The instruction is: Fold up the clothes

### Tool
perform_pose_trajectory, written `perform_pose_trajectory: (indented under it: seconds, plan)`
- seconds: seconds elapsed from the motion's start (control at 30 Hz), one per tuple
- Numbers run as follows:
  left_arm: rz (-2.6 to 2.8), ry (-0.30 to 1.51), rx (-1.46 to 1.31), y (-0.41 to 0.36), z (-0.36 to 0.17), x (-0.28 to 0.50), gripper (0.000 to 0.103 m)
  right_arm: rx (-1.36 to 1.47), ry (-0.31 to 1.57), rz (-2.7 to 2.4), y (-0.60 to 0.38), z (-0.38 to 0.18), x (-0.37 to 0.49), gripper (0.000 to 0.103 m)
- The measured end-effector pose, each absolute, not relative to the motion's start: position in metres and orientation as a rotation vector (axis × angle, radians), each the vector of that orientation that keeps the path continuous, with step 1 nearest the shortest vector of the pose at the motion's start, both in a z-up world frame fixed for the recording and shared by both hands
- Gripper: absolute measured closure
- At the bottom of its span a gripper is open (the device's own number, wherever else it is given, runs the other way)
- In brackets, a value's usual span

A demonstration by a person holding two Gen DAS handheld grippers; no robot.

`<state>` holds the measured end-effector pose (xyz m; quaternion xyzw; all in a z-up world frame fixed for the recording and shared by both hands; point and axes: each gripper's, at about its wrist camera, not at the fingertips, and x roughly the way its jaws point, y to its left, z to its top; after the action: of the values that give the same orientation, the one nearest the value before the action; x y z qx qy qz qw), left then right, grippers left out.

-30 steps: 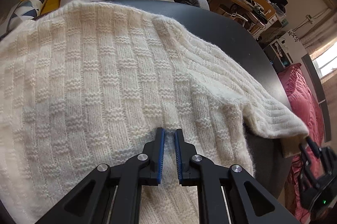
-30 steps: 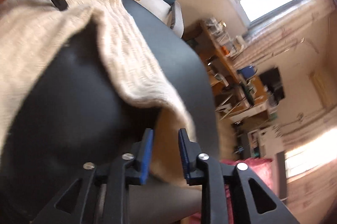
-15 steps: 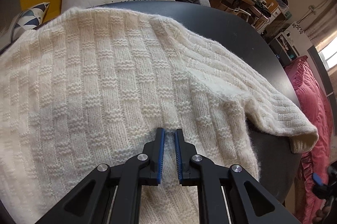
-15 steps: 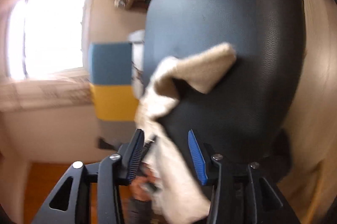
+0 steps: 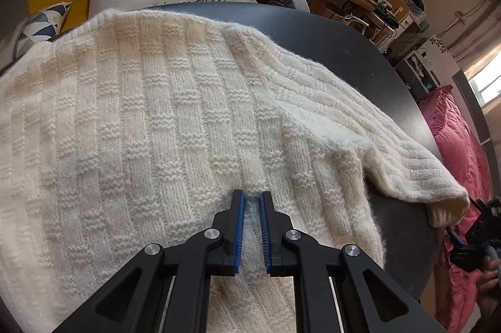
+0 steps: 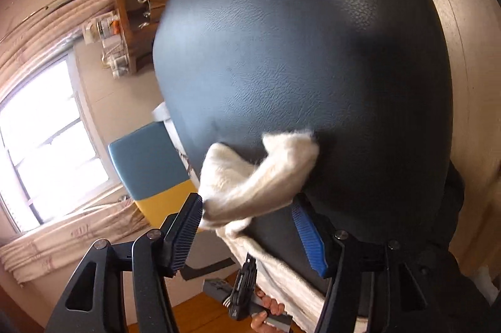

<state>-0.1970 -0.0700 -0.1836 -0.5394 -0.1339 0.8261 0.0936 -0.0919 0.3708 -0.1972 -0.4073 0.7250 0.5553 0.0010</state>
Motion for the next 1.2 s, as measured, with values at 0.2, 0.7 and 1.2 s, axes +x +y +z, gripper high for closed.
perform_pose_trajectory:
  seconds: [0.2,0.7,1.2]
  plan:
    - [2.441,-0.428,-1.581,-0.071,-0.187,-0.198,0.092,-1.364,1.598,2.216,0.363,-0.159,-0.107,0.092]
    - [2.447,-0.393,-1.592,-0.071,-0.187,-0.199,0.092,-1.28,1.748,2.42,0.382,-0.115,-0.1,0.072]
    - [2.435,-0.442,-1.578,-0.079,-0.19,-0.192,0.092,-1.331,1.603,2.192,0.396,-0.161,-0.153,0.083]
